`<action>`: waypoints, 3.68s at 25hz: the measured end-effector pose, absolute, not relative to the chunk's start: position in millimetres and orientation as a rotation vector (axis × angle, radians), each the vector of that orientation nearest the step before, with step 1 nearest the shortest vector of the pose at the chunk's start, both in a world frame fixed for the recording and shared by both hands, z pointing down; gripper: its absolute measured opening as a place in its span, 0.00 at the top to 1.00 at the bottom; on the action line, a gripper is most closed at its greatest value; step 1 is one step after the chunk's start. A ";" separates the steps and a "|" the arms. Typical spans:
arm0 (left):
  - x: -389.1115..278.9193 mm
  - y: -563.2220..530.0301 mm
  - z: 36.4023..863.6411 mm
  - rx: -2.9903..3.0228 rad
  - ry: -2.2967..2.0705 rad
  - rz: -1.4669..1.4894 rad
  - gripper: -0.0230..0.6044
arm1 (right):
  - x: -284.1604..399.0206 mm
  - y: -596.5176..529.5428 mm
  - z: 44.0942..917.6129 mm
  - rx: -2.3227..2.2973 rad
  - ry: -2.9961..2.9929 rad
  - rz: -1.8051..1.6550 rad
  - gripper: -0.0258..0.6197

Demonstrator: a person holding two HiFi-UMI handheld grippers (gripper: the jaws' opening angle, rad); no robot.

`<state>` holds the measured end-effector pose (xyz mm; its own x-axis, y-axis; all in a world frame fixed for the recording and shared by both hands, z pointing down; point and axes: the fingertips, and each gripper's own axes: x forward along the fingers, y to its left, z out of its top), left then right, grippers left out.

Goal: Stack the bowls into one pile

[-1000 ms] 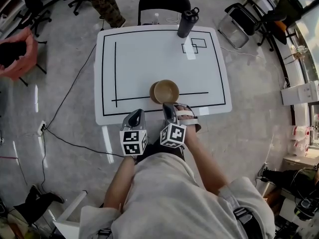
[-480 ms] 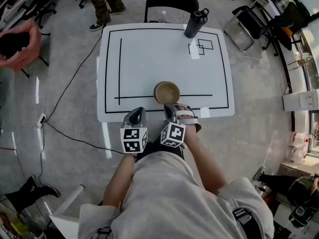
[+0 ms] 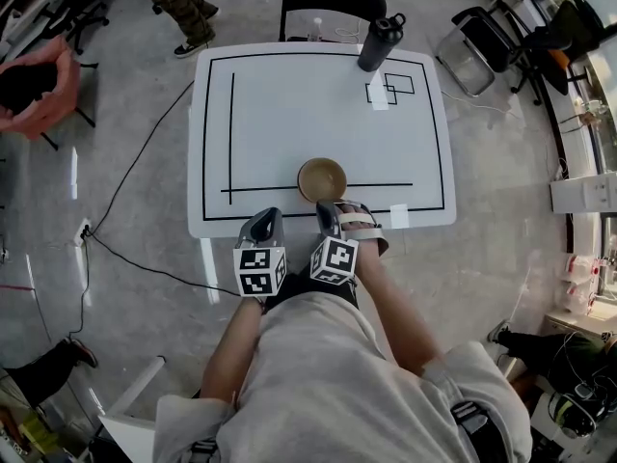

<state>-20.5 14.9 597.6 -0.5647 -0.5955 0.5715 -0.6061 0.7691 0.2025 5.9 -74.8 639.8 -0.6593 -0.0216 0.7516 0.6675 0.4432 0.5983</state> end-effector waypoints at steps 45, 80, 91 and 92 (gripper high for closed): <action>-12.6 27.2 567.7 0.905 -2.412 0.047 0.96 | 1.6 -70.8 584.8 -0.324 -2.430 -0.918 0.96; 72.4 -48.3 415.4 0.821 -2.813 0.054 0.96 | 116.2 -172.7 394.6 -0.249 -3.030 -0.169 0.96; 95.6 -61.0 416.7 0.805 -2.821 0.102 0.96 | 125.0 -170.3 395.6 -0.334 -3.012 -0.196 0.96; 95.8 -62.0 415.5 0.812 -2.822 0.100 0.96 | 124.5 -169.3 395.5 -0.336 -3.011 -0.200 0.96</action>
<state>95.8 -62.0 415.5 -0.8283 -0.5185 0.2124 -0.5323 0.8465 -0.0091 124.5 -169.3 395.5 -0.9700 0.2119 0.1190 0.2258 0.9669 0.1188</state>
